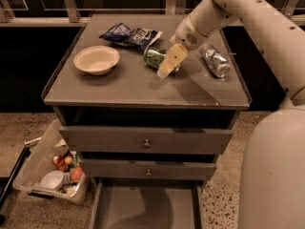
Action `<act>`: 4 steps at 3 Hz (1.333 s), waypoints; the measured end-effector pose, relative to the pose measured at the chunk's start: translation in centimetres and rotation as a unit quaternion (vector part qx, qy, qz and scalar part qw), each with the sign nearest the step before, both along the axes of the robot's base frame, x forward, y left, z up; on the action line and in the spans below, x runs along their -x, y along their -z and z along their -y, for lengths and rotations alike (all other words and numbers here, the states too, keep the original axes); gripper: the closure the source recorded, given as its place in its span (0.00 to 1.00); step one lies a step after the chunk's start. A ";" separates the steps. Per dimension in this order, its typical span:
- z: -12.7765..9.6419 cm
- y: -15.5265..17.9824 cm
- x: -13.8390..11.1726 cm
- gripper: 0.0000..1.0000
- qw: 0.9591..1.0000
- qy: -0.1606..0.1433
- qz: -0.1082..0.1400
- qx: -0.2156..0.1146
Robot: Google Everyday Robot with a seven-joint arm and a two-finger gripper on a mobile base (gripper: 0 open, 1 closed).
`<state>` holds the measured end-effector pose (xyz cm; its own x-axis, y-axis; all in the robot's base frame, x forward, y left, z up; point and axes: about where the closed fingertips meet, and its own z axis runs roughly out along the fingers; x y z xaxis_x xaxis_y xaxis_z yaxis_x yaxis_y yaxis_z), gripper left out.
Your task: Place green can into bottom drawer
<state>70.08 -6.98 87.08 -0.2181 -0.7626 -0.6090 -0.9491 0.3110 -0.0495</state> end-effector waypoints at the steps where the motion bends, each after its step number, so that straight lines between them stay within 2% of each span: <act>1: -0.8 0.6 -0.7 0.00 1.000 0.012 0.000 0.009; 2: -0.6 0.9 -1.3 0.00 0.998 0.051 0.009 0.032; 3: -0.6 1.3 -1.4 0.00 0.998 0.059 0.007 0.036; 4: -0.6 1.3 -1.4 0.19 0.998 0.058 0.007 0.036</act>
Offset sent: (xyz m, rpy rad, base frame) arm 0.0179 -0.0038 -0.0112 -0.1372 -0.0510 -0.2410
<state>71.48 -6.42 85.75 -0.2996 -0.7738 -0.5581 -0.9055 0.4148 -0.0890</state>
